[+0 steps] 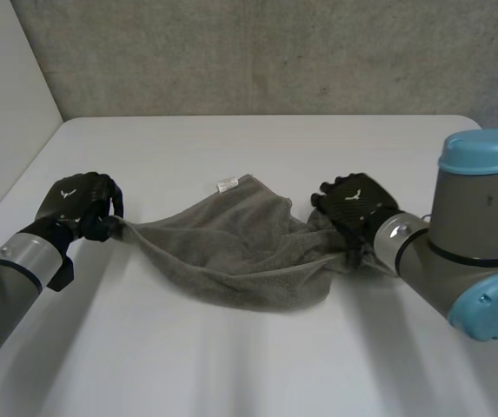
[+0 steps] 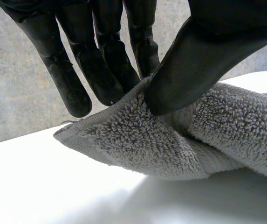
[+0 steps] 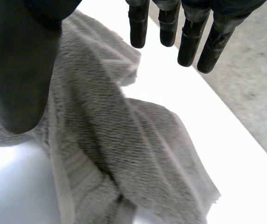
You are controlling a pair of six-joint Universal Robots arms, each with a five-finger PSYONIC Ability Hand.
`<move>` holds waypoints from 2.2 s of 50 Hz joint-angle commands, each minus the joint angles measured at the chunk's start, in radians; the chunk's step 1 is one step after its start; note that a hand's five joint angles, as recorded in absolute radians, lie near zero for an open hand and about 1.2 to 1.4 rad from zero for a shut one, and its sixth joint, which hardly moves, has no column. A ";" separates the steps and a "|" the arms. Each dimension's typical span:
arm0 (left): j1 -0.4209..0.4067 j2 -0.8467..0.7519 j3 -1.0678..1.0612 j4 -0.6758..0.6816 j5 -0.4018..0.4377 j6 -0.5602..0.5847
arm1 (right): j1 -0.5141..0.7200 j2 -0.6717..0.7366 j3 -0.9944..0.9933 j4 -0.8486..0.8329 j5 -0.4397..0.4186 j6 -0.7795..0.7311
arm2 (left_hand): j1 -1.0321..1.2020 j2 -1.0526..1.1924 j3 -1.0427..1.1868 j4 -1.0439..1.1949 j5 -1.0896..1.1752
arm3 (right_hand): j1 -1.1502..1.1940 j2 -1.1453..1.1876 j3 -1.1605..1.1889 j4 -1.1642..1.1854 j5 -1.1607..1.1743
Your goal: Fold the towel.
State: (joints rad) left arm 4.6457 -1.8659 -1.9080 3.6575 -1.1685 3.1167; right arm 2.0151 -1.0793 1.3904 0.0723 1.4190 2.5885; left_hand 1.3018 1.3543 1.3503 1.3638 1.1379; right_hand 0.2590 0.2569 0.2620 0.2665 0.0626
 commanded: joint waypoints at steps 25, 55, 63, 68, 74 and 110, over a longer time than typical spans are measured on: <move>0.024 0.014 -0.037 0.003 0.006 -0.001 | -0.409 -0.372 0.651 -0.204 -0.284 0.140 | 0.094 0.042 0.046 0.032 0.084 | 0.237 0.239 0.234 0.229 0.259; 0.024 0.014 -0.042 0.003 0.010 0.000 | -0.285 -0.031 0.437 -0.362 -0.203 0.337 | 0.094 0.042 0.046 0.032 0.084 | 0.857 0.859 0.854 0.849 0.879; 0.022 0.027 0.016 0.015 0.016 0.011 | -0.269 -0.132 0.244 -0.344 -0.143 0.344 | 0.094 0.042 0.046 0.032 0.084 | 1.137 1.139 1.134 1.130 1.159; 0.007 -0.012 0.201 0.015 -0.002 0.005 | -0.250 -0.111 -0.082 -0.277 -0.120 0.335 | 0.094 0.042 0.046 0.032 0.084 | 1.137 1.139 1.134 1.130 1.159; -0.061 -0.105 0.638 0.007 -0.071 0.002 | -0.159 0.039 -0.689 -0.247 -0.035 0.248 | 0.094 0.042 0.046 0.032 0.084 | 1.137 1.139 1.134 1.130 1.159; 0.191 0.066 0.129 0.059 0.070 -0.084 | -0.170 -0.142 0.009 -0.158 -0.233 0.200 | 0.094 0.042 0.046 0.032 0.084 | 1.137 1.139 1.134 1.130 1.159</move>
State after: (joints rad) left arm 4.7685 -1.8935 -1.7055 3.7113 -1.1500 2.9868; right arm 1.8445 -1.1576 1.3464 -0.1004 1.1739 2.7926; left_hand 1.3037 1.3583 1.3518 1.3668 1.1441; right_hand 1.3412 1.3389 1.3527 1.3475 1.1680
